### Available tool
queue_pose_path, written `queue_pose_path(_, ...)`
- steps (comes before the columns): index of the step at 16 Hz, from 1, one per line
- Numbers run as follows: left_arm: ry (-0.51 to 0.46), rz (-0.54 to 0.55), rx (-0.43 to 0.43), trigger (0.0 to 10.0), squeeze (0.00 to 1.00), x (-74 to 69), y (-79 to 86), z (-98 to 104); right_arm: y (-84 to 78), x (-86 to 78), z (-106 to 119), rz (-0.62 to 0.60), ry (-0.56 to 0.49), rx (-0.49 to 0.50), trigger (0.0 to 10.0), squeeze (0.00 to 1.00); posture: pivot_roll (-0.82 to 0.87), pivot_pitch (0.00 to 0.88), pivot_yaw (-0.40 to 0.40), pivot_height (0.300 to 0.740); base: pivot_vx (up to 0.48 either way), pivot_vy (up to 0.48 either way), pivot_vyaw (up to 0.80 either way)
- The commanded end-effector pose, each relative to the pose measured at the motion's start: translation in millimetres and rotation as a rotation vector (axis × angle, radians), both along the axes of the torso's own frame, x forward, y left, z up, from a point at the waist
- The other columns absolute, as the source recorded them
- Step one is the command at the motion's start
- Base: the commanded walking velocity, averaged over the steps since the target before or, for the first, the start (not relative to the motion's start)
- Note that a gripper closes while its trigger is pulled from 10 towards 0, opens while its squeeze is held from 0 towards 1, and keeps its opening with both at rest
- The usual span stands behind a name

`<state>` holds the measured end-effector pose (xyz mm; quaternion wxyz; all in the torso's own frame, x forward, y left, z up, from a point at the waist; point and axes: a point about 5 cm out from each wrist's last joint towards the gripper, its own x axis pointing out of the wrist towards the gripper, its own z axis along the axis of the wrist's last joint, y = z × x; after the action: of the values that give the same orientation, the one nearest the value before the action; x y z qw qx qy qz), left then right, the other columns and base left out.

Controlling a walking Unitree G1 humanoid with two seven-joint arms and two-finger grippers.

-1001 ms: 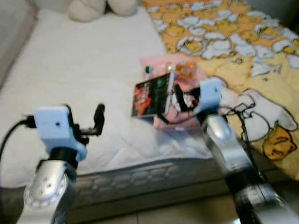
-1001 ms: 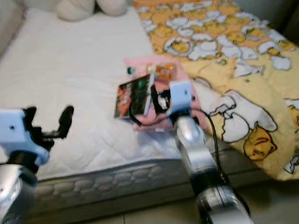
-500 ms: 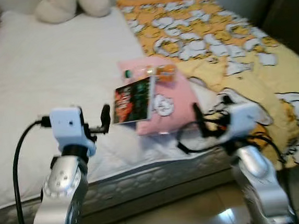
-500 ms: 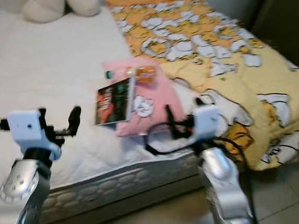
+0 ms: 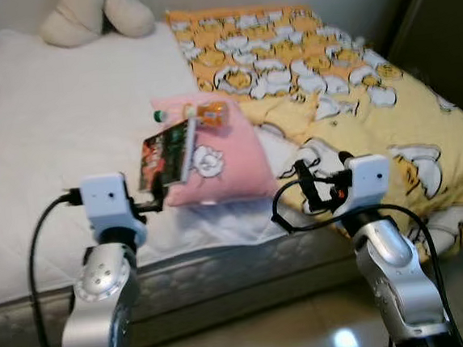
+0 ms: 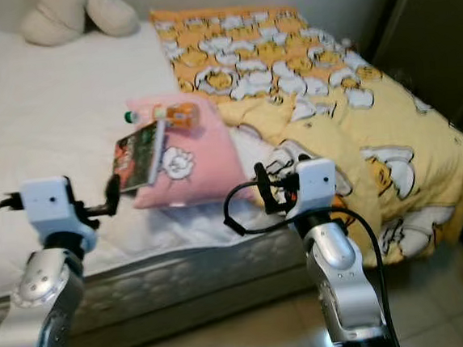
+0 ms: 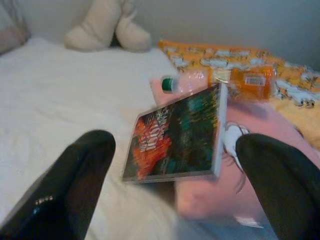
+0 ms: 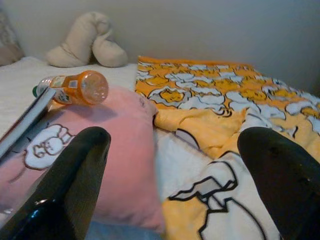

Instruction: Clean up the room

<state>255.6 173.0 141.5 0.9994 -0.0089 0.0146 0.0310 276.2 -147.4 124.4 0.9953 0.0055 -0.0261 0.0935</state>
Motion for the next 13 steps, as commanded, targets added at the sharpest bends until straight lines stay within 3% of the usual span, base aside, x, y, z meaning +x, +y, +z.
queue_pose_path(1,-0.027,-0.048,-0.022,10.0,0.0,2.2,-9.1,4,-3.2,0.8,-5,-0.004,0.028,-0.013,10.0,0.0,-0.05,0.0,-0.04,0.74,0.0,0.0,0.0)
queue_pose_path(6,-0.086,-0.004,-0.019,10.0,0.0,3.0,-5.3,13,5.6,9.8,-2,0.061,0.027,-0.008,10.0,0.0,-0.04,0.0,-0.045,0.74,0.474,0.0,0.0)
queue_pose_path(11,-0.109,-0.02,-0.001,10.0,0.0,5.5,-10.9,21,5.8,17.0,-1,0.07,0.026,-0.013,10.0,0.0,-0.03,0.0,-0.048,0.74,0.473,0.0,0.71)
queue_pose_path(13,-0.112,-0.019,-0.001,10.0,0.0,5.7,-11.3,22,6.0,18.7,-6,0.061,0.049,-0.009,10.0,0.0,-0.02,0.0,-0.048,0.74,0.48,0.0,0.0)
